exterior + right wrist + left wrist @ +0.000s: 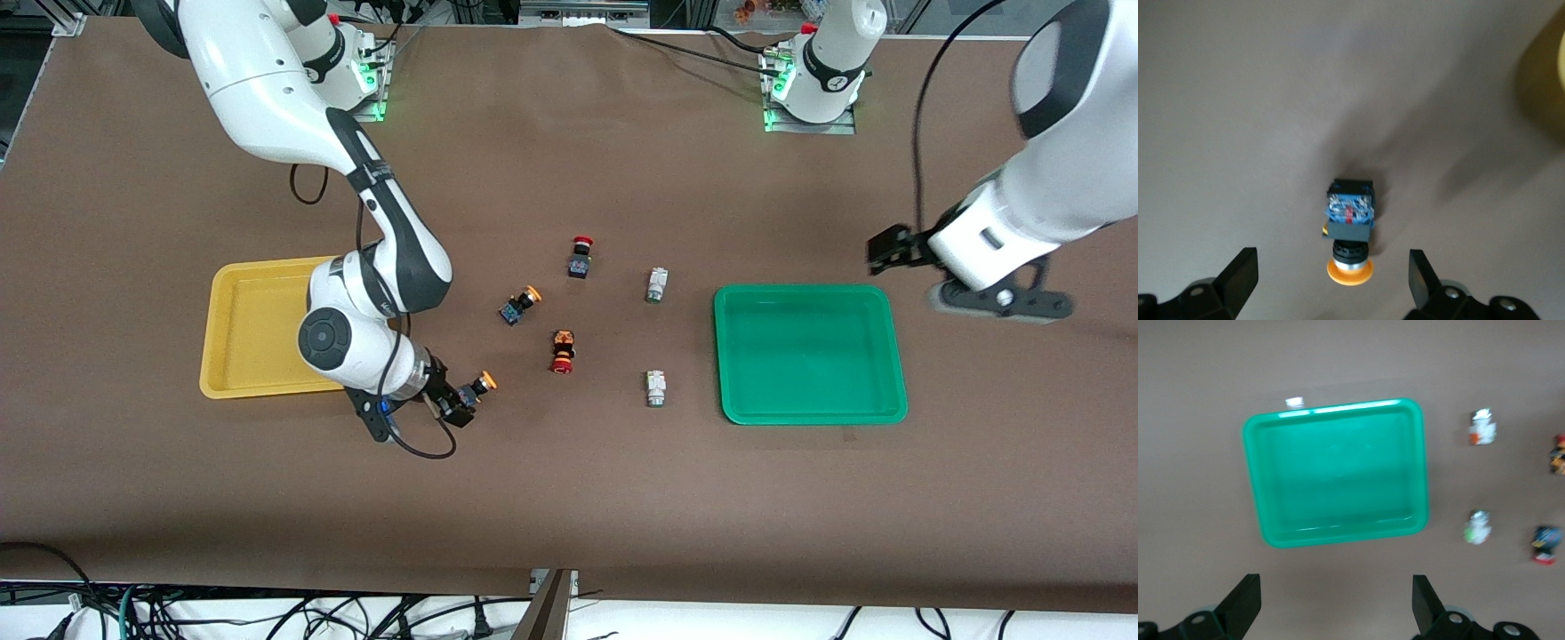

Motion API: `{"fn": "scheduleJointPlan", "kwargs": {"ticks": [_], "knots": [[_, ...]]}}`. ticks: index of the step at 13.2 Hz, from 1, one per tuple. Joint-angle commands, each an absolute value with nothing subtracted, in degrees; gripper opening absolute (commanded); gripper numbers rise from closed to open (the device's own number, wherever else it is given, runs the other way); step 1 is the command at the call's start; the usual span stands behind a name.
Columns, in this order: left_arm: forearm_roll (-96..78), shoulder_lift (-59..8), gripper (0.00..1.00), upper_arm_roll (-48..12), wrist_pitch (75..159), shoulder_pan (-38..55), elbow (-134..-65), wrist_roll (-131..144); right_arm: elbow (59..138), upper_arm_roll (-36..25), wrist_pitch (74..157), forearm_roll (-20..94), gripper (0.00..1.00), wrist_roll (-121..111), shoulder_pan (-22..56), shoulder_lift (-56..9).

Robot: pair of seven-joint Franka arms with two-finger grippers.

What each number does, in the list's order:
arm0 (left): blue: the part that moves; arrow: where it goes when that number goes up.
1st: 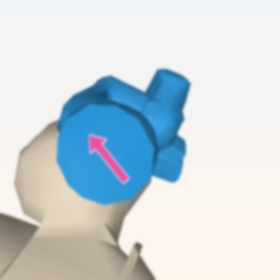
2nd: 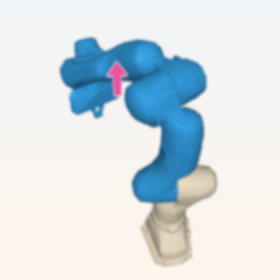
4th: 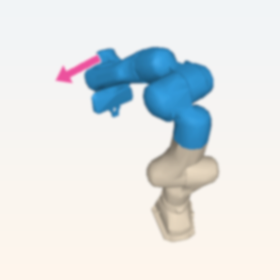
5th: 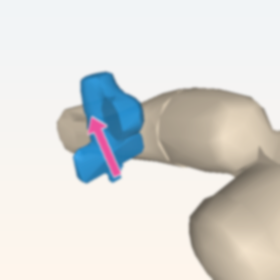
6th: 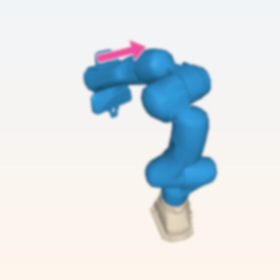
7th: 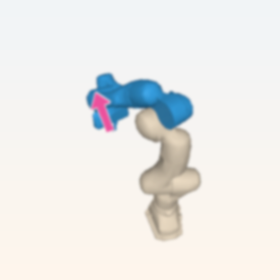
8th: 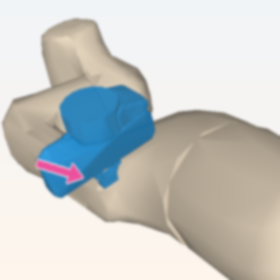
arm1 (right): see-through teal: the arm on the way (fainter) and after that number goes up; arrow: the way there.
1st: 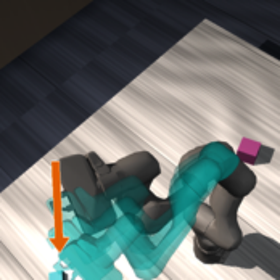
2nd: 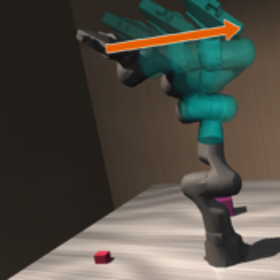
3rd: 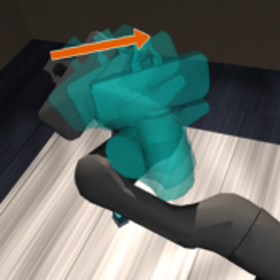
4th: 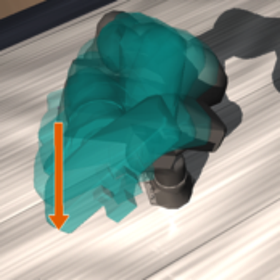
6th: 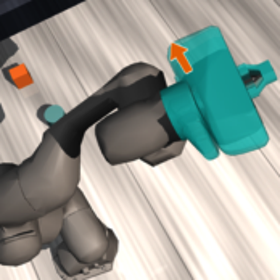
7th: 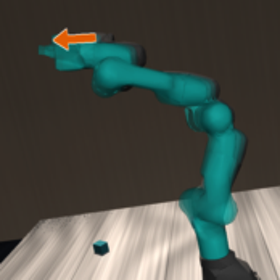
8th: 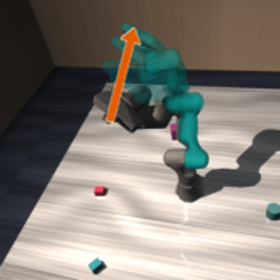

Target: Place green and yellow buttons in trays

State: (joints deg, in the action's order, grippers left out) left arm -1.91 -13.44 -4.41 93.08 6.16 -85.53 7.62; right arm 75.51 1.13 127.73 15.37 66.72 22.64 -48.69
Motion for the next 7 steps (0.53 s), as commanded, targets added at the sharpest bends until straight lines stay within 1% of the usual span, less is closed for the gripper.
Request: {"fn": "scheduleJointPlan", "kwargs": {"ticks": [1, 3, 4, 5, 7], "knots": [[-3.17, -19.14, 1.0, -7.11, 99.64, 8.42, -85.95, 17.63, 74.27, 0.88, 128.67, 16.79, 0.99, 67.77, 24.26, -51.15], [-2.73, -22.48, 1.0, -7.29, 104.48, 10.1, -87.27, 19.25, 76.37, 0.88, 129.11, 16.35, 0.99, 66.62, 24.43, -51.42], [-2.72, -24.41, 1.0, -7.29, 105.02, 10.28, -87.45, 19.25, 76.9, 0.88, 129.11, 16.35, 0.93, 65.14, 24.43, -51.42], [-2.64, -24.69, 1.0, -7.29, 105.9, 11.33, -88.58, 19.25, 77.25, 0.88, 129.11, 16.43, 0.84, 63.82, 24.43, -51.42], [-2.55, -25.57, 1.0, -8.08, 112.2, 13.79, -91.21, 23.09, 77.17, 0.88, 129.2, 16.52, 0.61, 63.02, 23.82, -51.85]]}}
